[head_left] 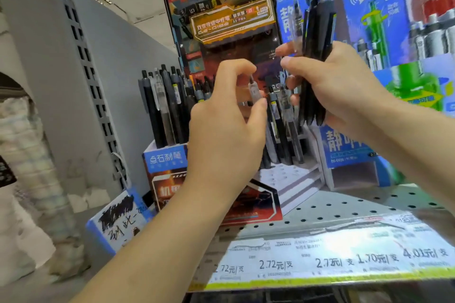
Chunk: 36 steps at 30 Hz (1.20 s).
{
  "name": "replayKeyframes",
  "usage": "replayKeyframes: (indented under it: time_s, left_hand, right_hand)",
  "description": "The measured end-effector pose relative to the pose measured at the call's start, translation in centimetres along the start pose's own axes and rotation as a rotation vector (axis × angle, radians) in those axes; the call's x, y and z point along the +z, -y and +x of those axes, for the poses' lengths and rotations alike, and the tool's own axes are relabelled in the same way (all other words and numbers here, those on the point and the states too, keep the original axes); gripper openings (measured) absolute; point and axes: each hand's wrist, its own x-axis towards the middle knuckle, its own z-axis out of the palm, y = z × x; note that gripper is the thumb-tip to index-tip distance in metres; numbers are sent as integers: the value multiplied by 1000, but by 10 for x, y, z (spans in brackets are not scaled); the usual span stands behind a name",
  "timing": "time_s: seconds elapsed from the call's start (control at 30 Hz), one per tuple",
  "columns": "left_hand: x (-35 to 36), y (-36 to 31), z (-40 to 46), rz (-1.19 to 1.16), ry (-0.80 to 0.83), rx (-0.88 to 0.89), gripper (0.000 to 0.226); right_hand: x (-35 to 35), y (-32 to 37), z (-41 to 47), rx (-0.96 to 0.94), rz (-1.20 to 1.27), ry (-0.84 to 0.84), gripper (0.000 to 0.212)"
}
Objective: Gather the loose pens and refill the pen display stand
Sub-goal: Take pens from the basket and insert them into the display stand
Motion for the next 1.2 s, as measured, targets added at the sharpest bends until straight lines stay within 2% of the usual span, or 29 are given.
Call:
replayKeyframes:
  time_s: [0.27, 0.43, 0.63, 0.93, 1.03, 1.2]
  left_hand:
    - [9, -4, 1, 129, -6, -47, 31]
    - [19, -7, 10, 138, -5, -115, 28]
    - [23, -5, 6, 187, -51, -137, 30]
    - [26, -1, 4, 307, -75, -150, 32]
    - [28, -2, 5, 354, -22, -139, 33]
    - [30, -5, 6, 467, 54, -71, 48]
  right_hand:
    - [-2, 2, 3, 115, 111, 37, 16]
    - [-1, 2, 7, 99, 120, 30, 21]
    - [-3, 0, 7, 149, 166, 14, 9]
    - [-2, 3, 6, 185, 183, 38, 18]
    - [-3, 5, 5, 215, 196, 49, 20]
    - [-3, 3, 5, 220, 142, 105, 18]
